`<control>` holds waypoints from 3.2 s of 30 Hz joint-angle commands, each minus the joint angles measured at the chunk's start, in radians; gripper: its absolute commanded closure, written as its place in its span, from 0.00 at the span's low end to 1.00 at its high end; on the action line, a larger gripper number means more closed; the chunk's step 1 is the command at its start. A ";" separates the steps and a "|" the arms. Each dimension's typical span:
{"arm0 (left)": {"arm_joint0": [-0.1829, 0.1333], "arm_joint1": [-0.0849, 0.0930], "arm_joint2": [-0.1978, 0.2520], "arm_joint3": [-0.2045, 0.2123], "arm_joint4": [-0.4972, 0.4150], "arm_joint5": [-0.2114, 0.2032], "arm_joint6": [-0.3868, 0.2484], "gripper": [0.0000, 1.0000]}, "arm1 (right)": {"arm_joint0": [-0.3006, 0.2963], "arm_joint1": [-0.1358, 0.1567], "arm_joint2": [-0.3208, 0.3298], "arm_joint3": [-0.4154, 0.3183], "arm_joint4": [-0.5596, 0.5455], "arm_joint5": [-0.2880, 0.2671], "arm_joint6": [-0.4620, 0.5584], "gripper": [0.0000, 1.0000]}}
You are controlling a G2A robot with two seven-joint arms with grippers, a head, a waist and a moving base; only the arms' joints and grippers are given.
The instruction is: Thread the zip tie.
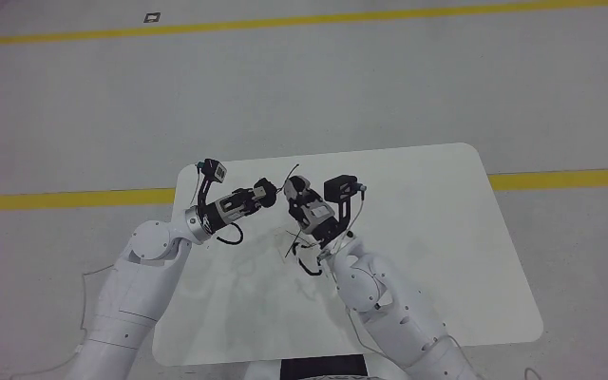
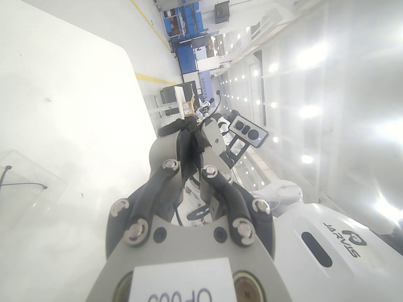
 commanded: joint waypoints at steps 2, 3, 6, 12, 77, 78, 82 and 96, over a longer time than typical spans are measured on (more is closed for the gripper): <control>0.000 0.000 0.000 0.000 0.000 0.000 0.000 1.00 | 0.003 -0.001 -0.006 0.004 0.001 -0.002 0.006 1.00; 0.000 0.000 0.000 0.000 0.000 0.000 0.000 1.00 | 0.004 -0.001 -0.007 0.005 0.002 -0.002 0.007 1.00; 0.000 0.000 0.000 0.000 0.000 0.000 0.000 1.00 | 0.005 -0.001 -0.008 0.006 0.000 -0.002 0.014 1.00; 0.000 0.000 0.000 0.000 0.000 0.000 0.000 1.00 | 0.001 -0.001 -0.003 -0.002 -0.002 0.010 0.009 0.68; -0.034 0.002 -0.031 0.109 -0.597 0.636 -0.074 1.00 | 0.056 0.093 -0.038 0.039 -0.696 -0.069 -0.231 0.00; -0.039 0.003 -0.031 0.108 -0.603 0.660 -0.074 1.00 | 0.070 0.101 -0.055 0.047 -0.696 -0.050 -0.236 0.00; -0.046 0.005 -0.030 0.103 -0.601 0.656 -0.067 1.00 | 0.133 0.132 -0.124 0.083 -0.696 0.032 -0.267 0.00; -0.037 -0.001 0.033 0.101 -0.781 0.680 0.010 1.00 | 0.223 0.159 -0.205 0.121 -0.696 0.102 -0.237 0.00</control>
